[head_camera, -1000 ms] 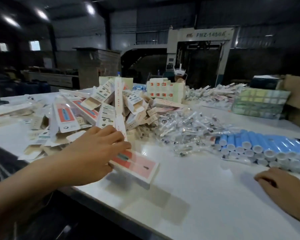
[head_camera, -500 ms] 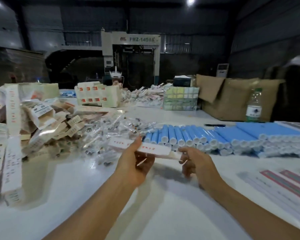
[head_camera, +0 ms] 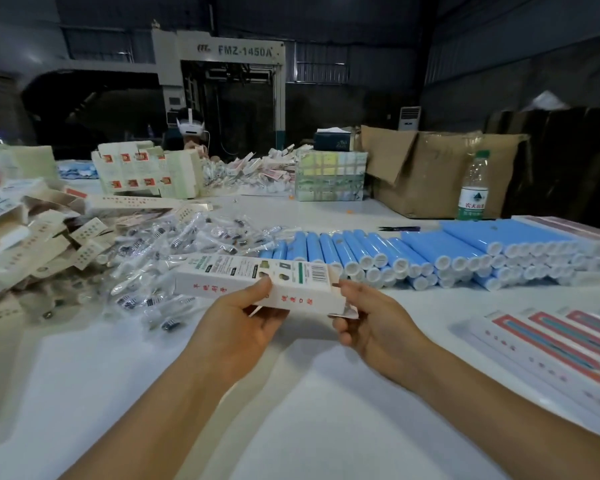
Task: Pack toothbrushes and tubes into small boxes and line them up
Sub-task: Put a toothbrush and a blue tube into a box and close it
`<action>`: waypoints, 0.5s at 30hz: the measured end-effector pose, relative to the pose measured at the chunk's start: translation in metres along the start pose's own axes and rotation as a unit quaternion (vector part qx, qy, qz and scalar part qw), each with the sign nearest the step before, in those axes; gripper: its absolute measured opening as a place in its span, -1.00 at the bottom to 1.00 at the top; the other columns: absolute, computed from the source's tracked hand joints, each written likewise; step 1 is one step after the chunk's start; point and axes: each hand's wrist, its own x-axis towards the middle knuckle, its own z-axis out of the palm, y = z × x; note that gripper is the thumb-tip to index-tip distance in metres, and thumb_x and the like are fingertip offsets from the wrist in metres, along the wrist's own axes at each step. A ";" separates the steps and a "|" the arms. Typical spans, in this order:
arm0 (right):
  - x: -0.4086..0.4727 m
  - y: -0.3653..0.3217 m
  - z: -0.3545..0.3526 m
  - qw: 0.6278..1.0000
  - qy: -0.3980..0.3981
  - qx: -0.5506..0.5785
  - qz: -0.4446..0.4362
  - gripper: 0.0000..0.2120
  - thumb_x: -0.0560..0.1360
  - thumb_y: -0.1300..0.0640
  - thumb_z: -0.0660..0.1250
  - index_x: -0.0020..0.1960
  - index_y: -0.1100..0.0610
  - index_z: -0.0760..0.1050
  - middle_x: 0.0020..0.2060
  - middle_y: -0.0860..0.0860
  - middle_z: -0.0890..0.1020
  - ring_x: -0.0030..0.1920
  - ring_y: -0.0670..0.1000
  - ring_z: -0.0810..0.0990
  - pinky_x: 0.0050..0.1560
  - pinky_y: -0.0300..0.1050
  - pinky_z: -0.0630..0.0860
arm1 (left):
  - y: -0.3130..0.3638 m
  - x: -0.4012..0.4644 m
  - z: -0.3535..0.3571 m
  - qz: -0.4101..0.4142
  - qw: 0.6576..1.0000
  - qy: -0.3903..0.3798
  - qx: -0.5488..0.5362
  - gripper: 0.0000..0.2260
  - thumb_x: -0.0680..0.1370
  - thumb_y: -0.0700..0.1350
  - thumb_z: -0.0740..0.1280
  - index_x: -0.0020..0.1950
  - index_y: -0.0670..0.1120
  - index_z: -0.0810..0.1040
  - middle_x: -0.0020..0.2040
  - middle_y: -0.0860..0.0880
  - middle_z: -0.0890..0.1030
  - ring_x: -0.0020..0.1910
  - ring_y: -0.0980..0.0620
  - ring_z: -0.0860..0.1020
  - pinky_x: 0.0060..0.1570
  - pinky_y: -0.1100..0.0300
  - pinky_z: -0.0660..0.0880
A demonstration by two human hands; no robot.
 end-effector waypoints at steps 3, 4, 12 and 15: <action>0.004 -0.001 -0.005 0.998 0.050 -0.021 -0.011 -0.79 0.55 0.43 0.14 0.02 0.24 0.50 -0.26 0.19 0.66 -0.54 -0.05 0.43 -0.61 -0.25 0.37 | 0.003 -0.005 0.002 0.020 0.998 0.051 0.023 -0.58 0.28 -0.24 0.42 0.13 -0.20 0.50 0.02 -0.16 0.65 0.01 -0.11 0.63 -0.17 0.09 0.57; 0.005 -0.002 -0.008 0.997 0.066 -0.025 -0.016 -0.78 0.55 0.44 0.13 0.01 0.23 0.50 -0.26 0.19 0.66 -0.54 -0.05 0.42 -0.61 -0.25 0.37 | 0.008 -0.005 0.001 0.059 0.993 0.090 0.036 -0.52 0.32 -0.22 0.44 0.22 -0.19 0.46 0.11 -0.16 0.61 0.08 -0.10 0.59 -0.15 0.11 0.55; 0.005 -0.002 -0.013 0.990 0.060 -0.127 -0.017 -0.74 0.53 0.41 0.17 0.06 0.14 0.51 -0.18 0.21 0.69 -0.55 -0.05 0.44 -0.61 -0.26 0.34 | 0.005 -0.021 -0.003 0.414 0.337 0.039 0.845 -0.22 0.44 0.47 -0.07 0.53 0.04 0.11 0.48 0.04 0.26 0.48 0.02 0.05 0.41 -0.13 -0.33; 0.003 -0.003 -0.012 0.987 0.026 -0.157 -0.019 -0.76 0.55 0.38 0.19 0.07 0.11 0.51 -0.12 0.24 0.68 -0.54 -0.03 0.44 -0.59 -0.24 0.34 | -0.007 -0.011 -0.003 0.306 0.257 0.026 0.916 -0.18 0.37 0.43 -0.28 0.55 0.05 -0.09 0.50 0.11 0.18 0.51 0.02 -0.02 0.27 -0.20 -0.50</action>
